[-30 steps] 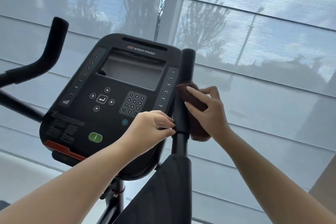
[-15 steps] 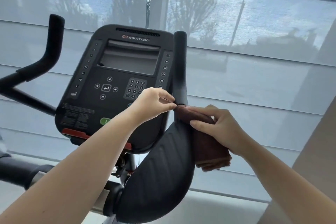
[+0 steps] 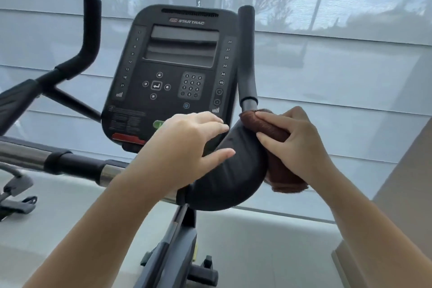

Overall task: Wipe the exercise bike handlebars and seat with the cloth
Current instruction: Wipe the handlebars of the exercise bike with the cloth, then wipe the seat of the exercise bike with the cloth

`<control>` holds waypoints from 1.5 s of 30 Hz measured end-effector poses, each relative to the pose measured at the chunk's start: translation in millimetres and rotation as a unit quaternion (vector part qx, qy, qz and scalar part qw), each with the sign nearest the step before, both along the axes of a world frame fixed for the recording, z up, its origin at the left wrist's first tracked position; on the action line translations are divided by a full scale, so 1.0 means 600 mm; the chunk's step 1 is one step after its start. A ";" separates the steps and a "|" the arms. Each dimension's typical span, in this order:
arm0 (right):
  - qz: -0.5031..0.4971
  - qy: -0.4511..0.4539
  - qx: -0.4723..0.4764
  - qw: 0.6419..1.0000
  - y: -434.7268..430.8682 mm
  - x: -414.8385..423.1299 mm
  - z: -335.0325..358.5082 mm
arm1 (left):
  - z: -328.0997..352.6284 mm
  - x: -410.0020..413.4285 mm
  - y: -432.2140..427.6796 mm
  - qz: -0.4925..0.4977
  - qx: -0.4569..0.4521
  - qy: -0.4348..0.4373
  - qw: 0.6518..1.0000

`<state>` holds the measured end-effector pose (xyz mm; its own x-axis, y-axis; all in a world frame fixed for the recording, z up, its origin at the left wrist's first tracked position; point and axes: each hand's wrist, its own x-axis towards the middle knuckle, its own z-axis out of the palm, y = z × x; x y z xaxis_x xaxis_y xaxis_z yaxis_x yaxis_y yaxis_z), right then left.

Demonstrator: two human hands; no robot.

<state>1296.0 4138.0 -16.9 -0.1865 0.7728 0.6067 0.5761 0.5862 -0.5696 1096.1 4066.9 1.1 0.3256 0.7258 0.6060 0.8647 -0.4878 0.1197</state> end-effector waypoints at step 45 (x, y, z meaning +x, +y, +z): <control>0.391 -0.008 -0.089 0.916 -0.401 -0.114 -0.314 | -0.380 0.073 -0.534 0.543 -0.034 -0.086 0.834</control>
<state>1227.8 3897.1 -205.2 -0.7329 0.4862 0.4760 0.0300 0.7220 -0.6913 1140.0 3746.4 -227.1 -0.6354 0.5702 0.5207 0.7588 0.5862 0.2839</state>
